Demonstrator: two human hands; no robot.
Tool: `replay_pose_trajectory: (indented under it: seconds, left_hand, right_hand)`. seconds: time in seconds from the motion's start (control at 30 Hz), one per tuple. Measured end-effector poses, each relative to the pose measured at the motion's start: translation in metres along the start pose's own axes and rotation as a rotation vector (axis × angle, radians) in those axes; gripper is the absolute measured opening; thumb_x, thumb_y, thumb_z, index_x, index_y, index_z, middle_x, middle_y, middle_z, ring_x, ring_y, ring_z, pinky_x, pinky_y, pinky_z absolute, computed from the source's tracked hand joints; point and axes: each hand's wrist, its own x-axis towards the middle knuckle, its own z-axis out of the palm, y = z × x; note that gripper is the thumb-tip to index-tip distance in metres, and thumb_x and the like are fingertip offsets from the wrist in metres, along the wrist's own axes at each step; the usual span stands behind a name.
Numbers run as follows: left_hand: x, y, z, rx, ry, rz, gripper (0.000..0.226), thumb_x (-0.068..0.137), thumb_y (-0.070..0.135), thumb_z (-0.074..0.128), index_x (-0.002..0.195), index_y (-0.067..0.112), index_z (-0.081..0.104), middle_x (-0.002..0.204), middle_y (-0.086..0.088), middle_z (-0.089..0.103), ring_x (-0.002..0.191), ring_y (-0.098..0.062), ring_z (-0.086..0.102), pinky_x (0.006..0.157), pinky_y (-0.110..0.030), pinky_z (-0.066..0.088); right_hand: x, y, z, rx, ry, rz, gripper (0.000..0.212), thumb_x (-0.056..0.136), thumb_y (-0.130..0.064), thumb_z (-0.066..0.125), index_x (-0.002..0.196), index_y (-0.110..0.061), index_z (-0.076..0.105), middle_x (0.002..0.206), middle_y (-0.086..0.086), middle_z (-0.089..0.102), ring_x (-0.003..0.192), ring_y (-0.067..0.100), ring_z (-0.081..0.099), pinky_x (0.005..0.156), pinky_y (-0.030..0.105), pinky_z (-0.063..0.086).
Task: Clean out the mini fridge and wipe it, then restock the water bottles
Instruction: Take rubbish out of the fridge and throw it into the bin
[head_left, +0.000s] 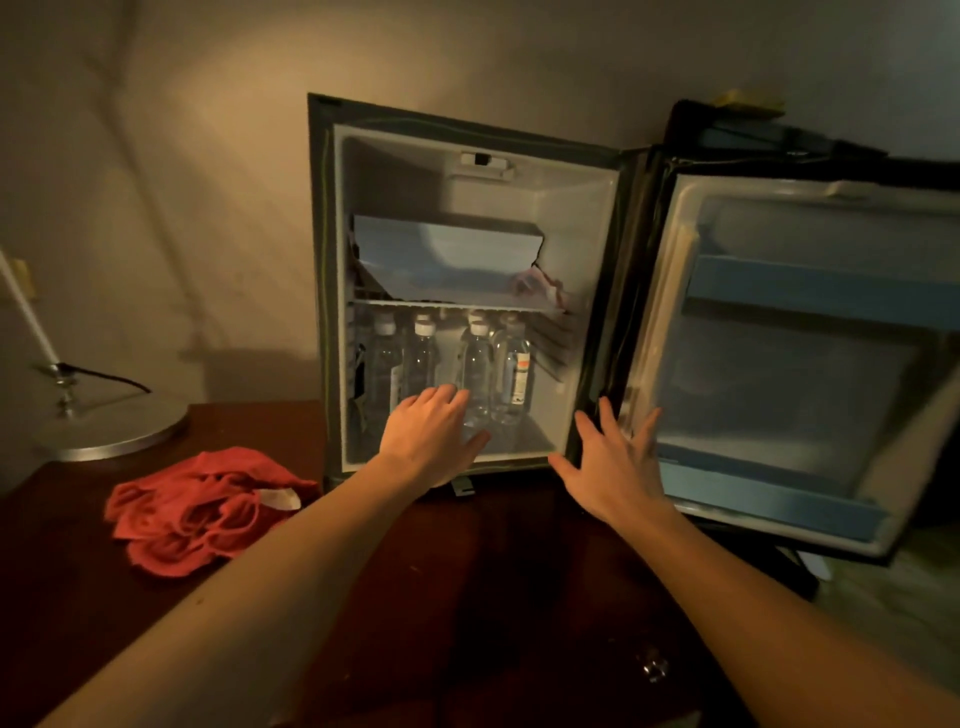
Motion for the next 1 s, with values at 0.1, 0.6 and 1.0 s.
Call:
replay_pose_trajectory:
  seconds: [0.1,0.6,1.0]
  left_hand:
    - [-0.01,-0.006,-0.006,-0.008,0.0,-0.005,0.06,0.091,0.063,0.047,0.136,0.022,0.047,0.132,0.003,0.056,0.123,-0.019,0.053,0.097,-0.037,0.045]
    - [-0.004,-0.045,-0.047,0.039,0.05,-0.028,0.06,0.09,0.057,0.055,0.135,0.019,0.049,0.134,0.0,0.056,0.123,-0.021,0.054,0.099,-0.039,0.048]
    - [0.078,-0.071,-0.064,0.165,0.129,-0.039,0.059,0.09,0.049,0.058,0.138,0.016,0.047,0.143,-0.007,0.049,0.127,-0.028,0.05,0.099,-0.041,0.044]
  right_hand:
    - [-0.014,-0.01,-0.002,0.04,0.021,-0.06,0.077,0.091,-0.065,0.039,0.154,-0.025,0.02,0.163,0.005,0.006,0.147,0.043,-0.001,0.117,0.059,0.009]
    - [0.025,-0.058,-0.053,0.097,0.142,-0.292,0.073,0.094,-0.055,0.05,0.153,-0.023,0.021,0.159,0.004,0.025,0.148,0.027,0.017,0.117,0.045,0.024]
    - [0.142,-0.086,-0.1,0.101,0.301,-0.429,0.068,0.089,-0.048,0.061,0.145,-0.021,0.035,0.146,0.005,0.044,0.136,0.028,0.037,0.109,0.04,0.033]
